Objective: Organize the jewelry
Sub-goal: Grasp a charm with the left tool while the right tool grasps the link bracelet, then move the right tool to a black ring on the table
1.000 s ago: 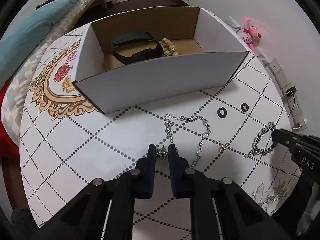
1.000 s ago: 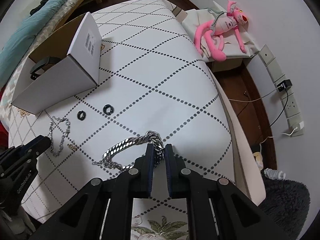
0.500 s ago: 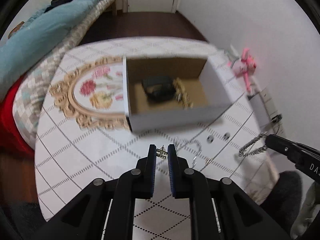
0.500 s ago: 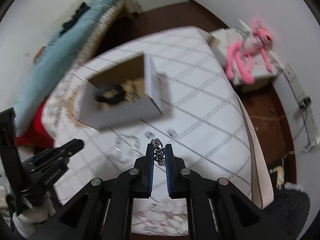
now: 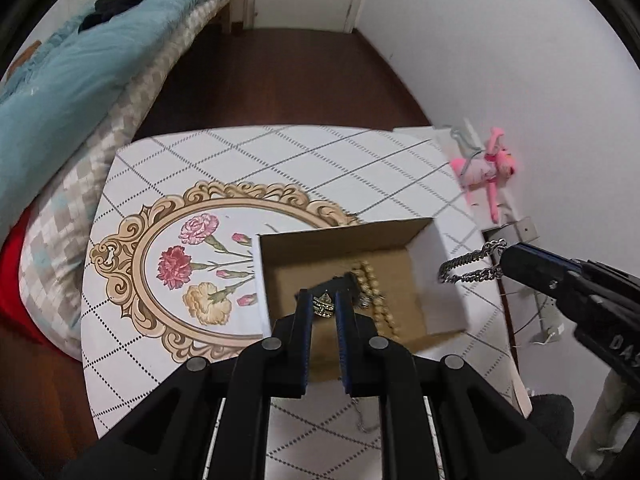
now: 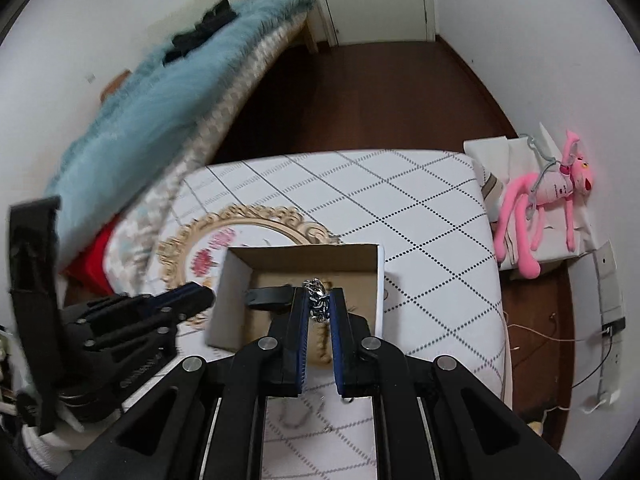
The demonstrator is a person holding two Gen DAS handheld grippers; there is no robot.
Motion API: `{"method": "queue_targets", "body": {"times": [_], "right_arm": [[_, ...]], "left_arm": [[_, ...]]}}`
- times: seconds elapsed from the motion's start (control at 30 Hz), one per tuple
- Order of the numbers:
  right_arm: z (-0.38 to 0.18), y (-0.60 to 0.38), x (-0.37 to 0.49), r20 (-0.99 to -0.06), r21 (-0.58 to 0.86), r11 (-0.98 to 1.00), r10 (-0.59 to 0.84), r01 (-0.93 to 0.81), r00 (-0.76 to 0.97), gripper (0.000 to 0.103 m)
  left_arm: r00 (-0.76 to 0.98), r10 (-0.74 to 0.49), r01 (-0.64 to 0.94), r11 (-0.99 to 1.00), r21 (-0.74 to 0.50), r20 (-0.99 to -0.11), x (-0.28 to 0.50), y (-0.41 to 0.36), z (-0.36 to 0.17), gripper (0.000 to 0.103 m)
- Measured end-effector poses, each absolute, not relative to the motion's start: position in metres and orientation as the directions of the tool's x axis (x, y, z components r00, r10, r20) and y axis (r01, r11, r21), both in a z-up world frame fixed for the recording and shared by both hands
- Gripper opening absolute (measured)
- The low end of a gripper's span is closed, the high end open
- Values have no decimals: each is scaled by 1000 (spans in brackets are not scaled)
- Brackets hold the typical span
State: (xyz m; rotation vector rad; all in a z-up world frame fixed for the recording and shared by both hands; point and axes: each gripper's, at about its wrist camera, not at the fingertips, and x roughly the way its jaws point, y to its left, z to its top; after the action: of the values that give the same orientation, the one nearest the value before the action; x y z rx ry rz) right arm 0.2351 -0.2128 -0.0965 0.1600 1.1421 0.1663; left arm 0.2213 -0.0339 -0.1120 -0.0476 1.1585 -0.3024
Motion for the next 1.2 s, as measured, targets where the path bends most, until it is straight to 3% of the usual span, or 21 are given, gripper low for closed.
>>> {"method": "queue_targets", "body": {"times": [0.23, 0.3, 0.37, 0.4, 0.43, 0.5, 0.6, 0.63, 0.7, 0.9, 1.2], "right_arm": [[-139, -208, 271, -939, 151, 988, 157, -43, 306, 11], [-149, -207, 277, -957, 137, 990, 143, -41, 253, 12], [-152, -208, 276, -960, 130, 991, 137, -43, 246, 14], [-152, -208, 276, -961, 127, 991, 134, -42, 243, 20], [-153, -209, 274, -961, 130, 991, 136, -41, 243, 34], [-151, -209, 269, -959, 111, 993, 118, -42, 258, 54], [-150, -212, 259, -958, 54, 998, 62, -35, 281, 66], [-151, -212, 256, -958, 37, 999, 43, -29, 282, 80], [-156, -213, 249, -957, -13, 1000, -7, -17, 290, 98], [-162, -215, 239, -953, -39, 999, -37, 0, 301, 101], [-125, -228, 211, -917, 6, 999, -8, 34, 399, 102]], "left_arm": [[313, -180, 162, 978, -134, -933, 249, -35, -131, 18], [318, -165, 149, 981, -122, -933, 253, -33, -131, 41], [338, -142, 126, 986, -104, -930, 256, -29, -128, 73], [354, -139, 118, 988, -103, -925, 256, -27, -125, 74], [362, -129, 112, 989, -95, -923, 256, -24, -124, 75], [368, -109, 96, 992, -79, -923, 257, -21, -121, 84], [404, -82, 74, 996, -57, -911, 251, -13, -118, 103], [415, -74, 69, 996, -49, -907, 248, -11, -118, 103], [431, -46, 57, 998, -23, -901, 242, -9, -119, 103], [438, -4, 38, 999, 14, -899, 225, -10, -129, 103], [486, -17, 44, 999, 5, -874, 202, -15, -106, 103]]}}
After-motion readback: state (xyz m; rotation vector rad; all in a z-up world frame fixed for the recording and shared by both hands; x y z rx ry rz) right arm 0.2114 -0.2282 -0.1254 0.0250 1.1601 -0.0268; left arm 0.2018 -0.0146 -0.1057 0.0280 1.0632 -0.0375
